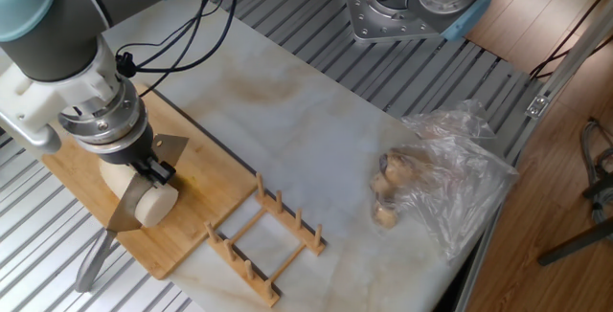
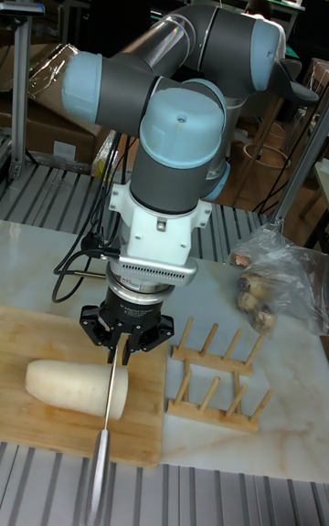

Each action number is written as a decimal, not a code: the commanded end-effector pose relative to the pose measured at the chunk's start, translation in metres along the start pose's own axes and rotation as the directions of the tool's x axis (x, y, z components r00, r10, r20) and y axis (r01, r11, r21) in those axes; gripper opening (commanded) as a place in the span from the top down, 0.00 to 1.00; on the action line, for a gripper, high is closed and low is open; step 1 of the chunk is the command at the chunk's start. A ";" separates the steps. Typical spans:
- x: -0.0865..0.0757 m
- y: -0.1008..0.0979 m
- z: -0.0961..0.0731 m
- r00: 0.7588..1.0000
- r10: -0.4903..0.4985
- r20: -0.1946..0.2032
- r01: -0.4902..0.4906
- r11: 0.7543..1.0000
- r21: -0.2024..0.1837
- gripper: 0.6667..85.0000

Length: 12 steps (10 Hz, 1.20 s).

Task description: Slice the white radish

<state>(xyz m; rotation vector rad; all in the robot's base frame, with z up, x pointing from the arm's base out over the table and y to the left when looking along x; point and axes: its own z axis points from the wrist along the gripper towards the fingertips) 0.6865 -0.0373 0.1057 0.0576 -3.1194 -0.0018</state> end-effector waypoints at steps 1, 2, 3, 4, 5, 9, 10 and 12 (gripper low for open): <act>-0.009 -0.003 -0.009 1.000 -0.018 0.016 0.018 1.000 -0.016 0.72; -0.013 -0.004 -0.009 1.000 -0.022 0.019 0.022 1.000 -0.017 0.72; -0.016 -0.007 -0.010 1.000 -0.022 0.020 0.022 1.000 -0.011 0.73; -0.017 -0.007 -0.011 1.000 -0.014 0.018 0.015 1.000 -0.008 0.75; -0.018 -0.006 -0.010 1.000 -0.008 0.018 0.009 1.000 -0.013 0.79; -0.024 0.001 -0.005 1.000 -0.017 0.025 0.018 0.999 -0.026 0.79; -0.025 0.001 -0.006 0.999 -0.021 0.027 0.021 0.999 -0.028 0.78; -0.026 0.003 -0.010 1.000 -0.007 0.016 0.007 1.000 -0.027 0.81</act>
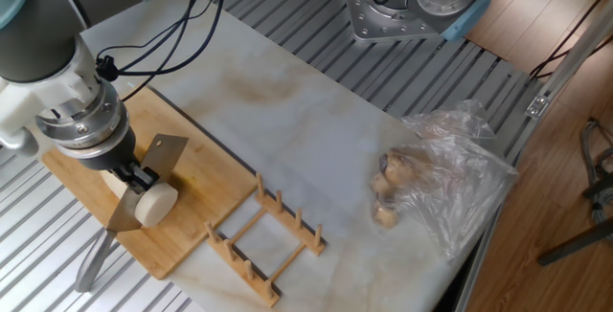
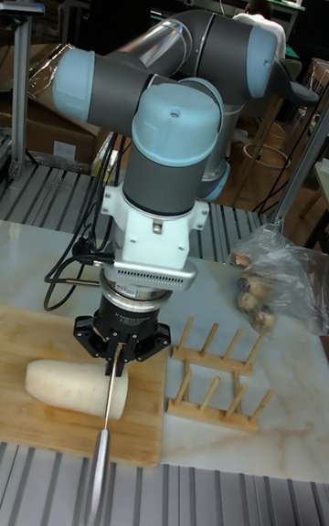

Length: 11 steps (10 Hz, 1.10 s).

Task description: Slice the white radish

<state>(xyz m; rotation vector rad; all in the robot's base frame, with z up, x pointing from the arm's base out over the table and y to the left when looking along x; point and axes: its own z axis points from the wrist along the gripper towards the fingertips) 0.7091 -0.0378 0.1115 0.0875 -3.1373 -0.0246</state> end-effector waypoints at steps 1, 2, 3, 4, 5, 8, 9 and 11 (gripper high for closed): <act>-0.001 0.003 -0.004 0.999 0.035 -0.019 -0.035 0.999 0.000 0.87; 0.000 0.002 -0.003 0.999 0.040 -0.023 -0.040 0.999 0.005 0.99; 0.000 0.002 -0.001 0.999 0.038 -0.022 -0.038 0.999 0.004 0.99; 0.000 0.002 0.000 0.999 0.040 -0.022 -0.040 0.999 0.002 0.99; 0.001 0.005 0.002 0.999 0.046 -0.023 -0.046 0.999 -0.002 0.99; 0.009 0.001 0.000 0.998 0.044 -0.038 -0.045 0.999 -0.010 0.99; 0.013 -0.001 -0.001 0.998 0.044 -0.043 -0.045 0.999 -0.012 0.99; 0.013 0.002 0.002 0.997 0.070 -0.035 -0.071 0.997 -0.012 0.99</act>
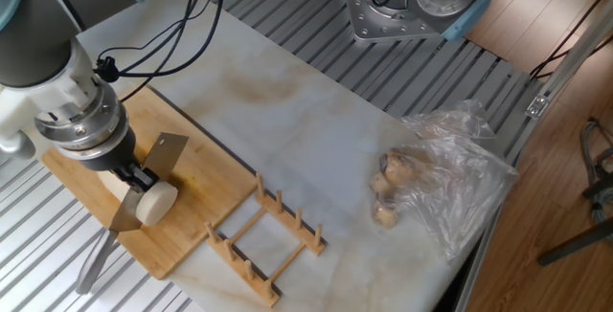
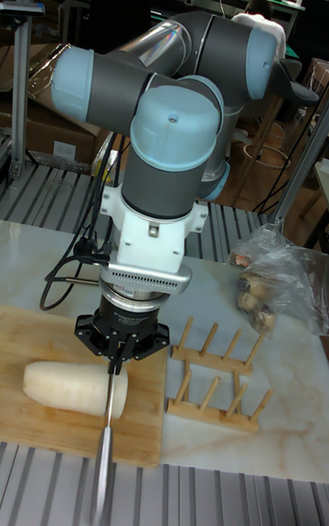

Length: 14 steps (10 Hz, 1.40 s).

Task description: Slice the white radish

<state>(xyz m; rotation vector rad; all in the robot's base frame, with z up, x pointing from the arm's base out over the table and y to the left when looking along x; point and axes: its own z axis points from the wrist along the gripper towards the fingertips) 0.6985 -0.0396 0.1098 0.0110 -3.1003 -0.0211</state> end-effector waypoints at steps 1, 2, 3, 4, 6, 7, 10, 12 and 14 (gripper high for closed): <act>0.000 0.010 0.006 0.999 0.041 0.019 -0.041 0.999 -0.011 0.99; 0.001 0.015 0.008 0.999 0.046 0.022 -0.046 0.999 -0.013 0.99; 0.004 0.014 0.006 0.999 0.040 0.014 -0.039 0.999 -0.017 0.99; 0.007 0.014 0.005 0.999 0.038 0.013 -0.037 0.999 -0.026 0.99; 0.009 0.011 0.008 0.999 0.033 0.016 -0.033 0.999 -0.032 0.99; 0.010 0.011 0.007 0.999 0.035 0.014 -0.034 0.999 -0.034 0.99; 0.014 0.012 0.011 0.999 0.034 0.017 -0.034 0.998 -0.045 0.99; 0.015 0.012 0.012 0.999 0.037 0.017 -0.037 0.998 -0.048 0.99; 0.015 0.017 0.015 0.999 0.050 0.022 -0.049 0.998 -0.047 0.99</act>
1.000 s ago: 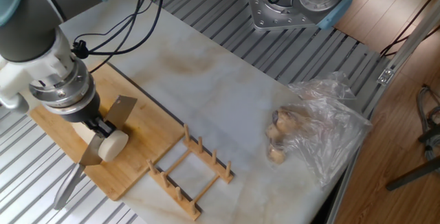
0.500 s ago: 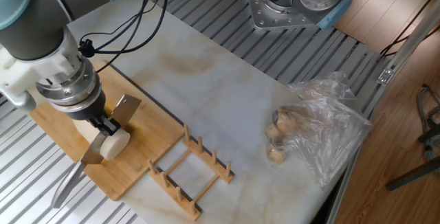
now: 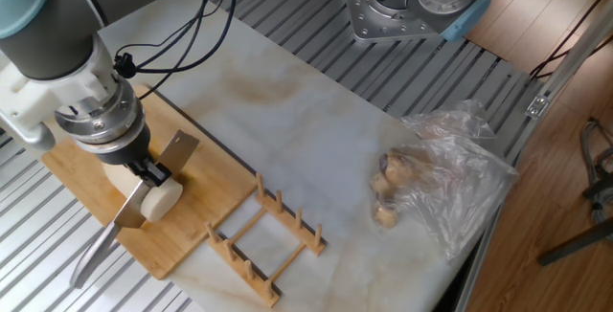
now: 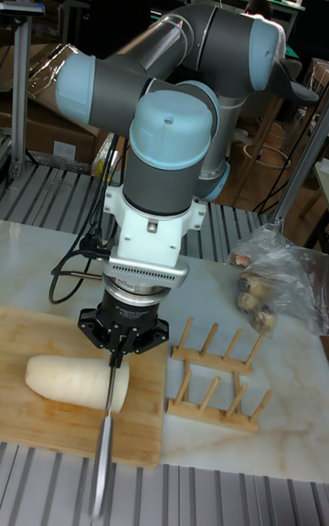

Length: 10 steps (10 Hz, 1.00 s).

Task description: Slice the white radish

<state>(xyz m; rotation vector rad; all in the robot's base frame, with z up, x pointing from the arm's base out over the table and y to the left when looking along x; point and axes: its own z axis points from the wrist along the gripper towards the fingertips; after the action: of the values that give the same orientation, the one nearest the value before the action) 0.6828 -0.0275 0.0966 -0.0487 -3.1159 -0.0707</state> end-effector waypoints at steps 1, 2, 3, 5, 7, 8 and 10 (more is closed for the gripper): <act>0.000 0.006 0.004 1.000 0.015 0.011 -0.015 1.000 -0.012 0.99; 0.001 0.008 0.006 1.000 0.020 0.015 -0.019 1.000 -0.014 0.99; 0.001 0.009 0.007 1.000 0.023 0.017 -0.022 1.000 -0.014 0.99; 0.005 0.010 0.008 1.000 0.026 0.015 -0.025 1.000 -0.017 0.99; 0.009 0.012 0.009 1.000 0.026 0.015 -0.025 0.999 -0.024 0.99; 0.015 0.014 0.008 1.000 0.022 0.009 -0.022 0.999 -0.028 0.99; 0.019 0.013 0.007 1.000 0.018 -0.002 -0.018 0.999 -0.027 0.99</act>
<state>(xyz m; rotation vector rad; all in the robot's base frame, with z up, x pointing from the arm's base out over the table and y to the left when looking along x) 0.6689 -0.0166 0.0888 -0.0743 -3.1191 -0.0908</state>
